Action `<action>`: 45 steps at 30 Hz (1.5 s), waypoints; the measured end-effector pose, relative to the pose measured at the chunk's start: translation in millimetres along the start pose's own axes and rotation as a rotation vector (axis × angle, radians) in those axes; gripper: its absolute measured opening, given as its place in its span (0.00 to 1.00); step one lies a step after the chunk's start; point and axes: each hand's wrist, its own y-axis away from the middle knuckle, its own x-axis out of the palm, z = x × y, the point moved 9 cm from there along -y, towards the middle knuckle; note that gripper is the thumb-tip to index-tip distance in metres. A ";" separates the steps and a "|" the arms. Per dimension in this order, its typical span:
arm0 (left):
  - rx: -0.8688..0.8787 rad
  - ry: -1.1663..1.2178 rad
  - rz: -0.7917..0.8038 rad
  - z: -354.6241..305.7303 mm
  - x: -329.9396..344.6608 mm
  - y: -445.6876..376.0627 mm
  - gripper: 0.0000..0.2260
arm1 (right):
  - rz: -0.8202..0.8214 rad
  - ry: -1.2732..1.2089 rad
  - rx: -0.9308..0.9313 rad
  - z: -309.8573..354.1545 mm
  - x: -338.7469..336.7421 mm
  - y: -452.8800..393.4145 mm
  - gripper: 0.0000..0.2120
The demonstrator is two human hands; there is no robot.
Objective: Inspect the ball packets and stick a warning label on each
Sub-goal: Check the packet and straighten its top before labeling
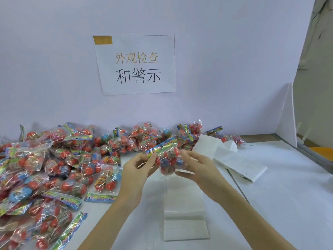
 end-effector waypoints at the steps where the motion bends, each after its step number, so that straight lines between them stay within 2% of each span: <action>1: -0.020 0.008 0.038 2.0 3.1 -0.7 0.06 | -0.013 0.031 -0.028 2.3 0.3 0.2 0.23; 2: -0.046 0.021 0.099 2.8 9.3 0.1 0.05 | -0.031 0.043 -0.043 3.7 -1.8 0.7 0.22; 4: -0.072 -0.008 0.231 3.8 22.4 3.6 0.11 | -0.030 0.047 -0.057 6.9 -3.0 1.9 0.23; 6: -0.057 -0.081 0.321 4.1 33.5 10.9 0.09 | 0.000 0.094 -0.051 6.4 -1.9 1.9 0.25; 9: -0.005 -0.162 0.233 3.0 31.6 15.8 0.13 | 0.031 0.186 -0.045 4.1 1.8 1.9 0.24; 14: 0.042 -0.143 0.123 -3.6 21.8 13.7 0.09 | 0.021 0.304 -0.080 7.7 -1.3 -0.1 0.18; 17: 0.024 -0.128 0.105 -3.2 19.0 10.9 0.09 | 0.025 0.221 -0.021 4.9 -2.2 -0.1 0.18; 21: 0.066 -0.110 0.058 -6.7 20.4 12.3 0.09 | 0.048 -0.011 0.089 -5.0 -0.8 1.3 0.19; 24: 0.112 -0.145 0.017 -8.4 17.7 13.5 0.08 | 0.033 -0.027 0.080 -5.0 1.7 2.5 0.20; 27: 0.188 -0.241 -0.051 -13.2 7.8 13.0 0.10 | 0.124 0.015 0.099 -6.1 11.5 3.4 0.20; 30: 0.227 -0.264 -0.091 -17.5 0.8 13.3 0.16 | 0.246 0.077 0.150 -11.9 17.4 7.1 0.18; 33: 0.210 -0.256 -0.013 -17.5 6.5 11.7 0.16 | 0.203 0.057 0.100 -10.4 13.3 6.0 0.13; 36: 0.132 -0.241 0.154 -9.5 24.9 13.4 0.04 | 0.114 -0.005 0.029 -5.1 5.2 1.2 0.13; 41: 0.109 -0.338 0.115 -3.5 17.6 9.3 0.11 | 0.140 -0.021 0.030 -4.0 2.7 -0.4 0.15; 45: 0.079 -0.326 0.126 -7.7 15.7 6.4 0.10 | 0.153 0.028 0.018 0.8 0.7 -0.9 0.16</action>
